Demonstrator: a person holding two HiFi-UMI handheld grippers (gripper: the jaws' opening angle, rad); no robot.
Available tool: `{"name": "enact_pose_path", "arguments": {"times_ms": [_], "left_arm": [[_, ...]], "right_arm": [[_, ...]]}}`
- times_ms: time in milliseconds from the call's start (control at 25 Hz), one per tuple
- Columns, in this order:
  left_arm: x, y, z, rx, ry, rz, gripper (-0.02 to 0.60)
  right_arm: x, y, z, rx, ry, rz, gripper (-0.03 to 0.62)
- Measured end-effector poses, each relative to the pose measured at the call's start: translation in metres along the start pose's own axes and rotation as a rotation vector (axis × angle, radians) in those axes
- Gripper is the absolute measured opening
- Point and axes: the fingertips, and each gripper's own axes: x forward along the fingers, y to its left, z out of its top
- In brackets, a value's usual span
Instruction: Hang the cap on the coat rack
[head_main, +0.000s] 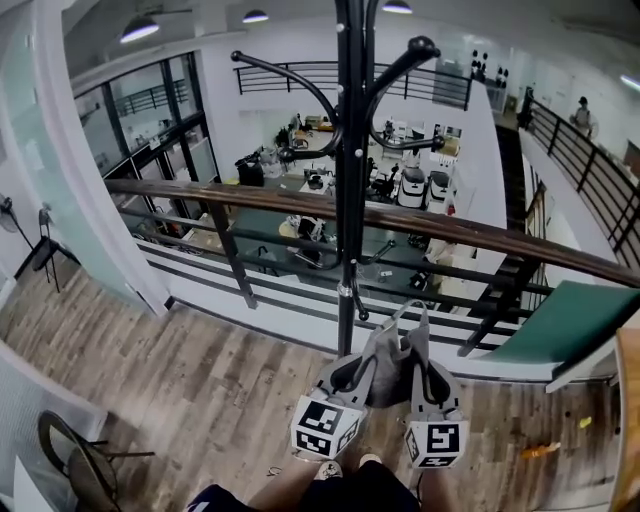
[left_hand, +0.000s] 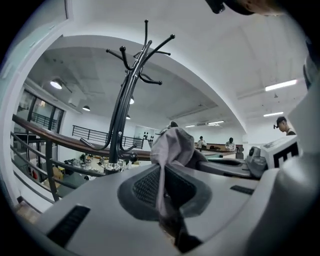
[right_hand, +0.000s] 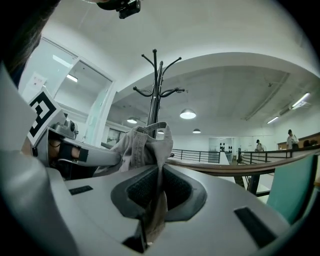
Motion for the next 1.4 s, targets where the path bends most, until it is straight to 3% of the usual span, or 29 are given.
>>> {"name": "enact_pose_path", "arguments": {"times_ms": [480,840,1400], "left_arm": [[0.016,0.011,0.056,0.032,-0.044,0.143,0.023],[0.036,0.017,0.107,0.091,-0.130,0.228,0.025],[0.066,0.014,0.208,0.210,-0.306,0.266,0.025]], "right_arm": [[0.013,-0.016,0.061,-0.024,-0.067,0.146,0.034],[0.043,-0.041,0.110,-0.005,-0.108,0.147,0.034],[0.079,-0.082,0.192,-0.043,-0.282,0.132,0.034]]}}
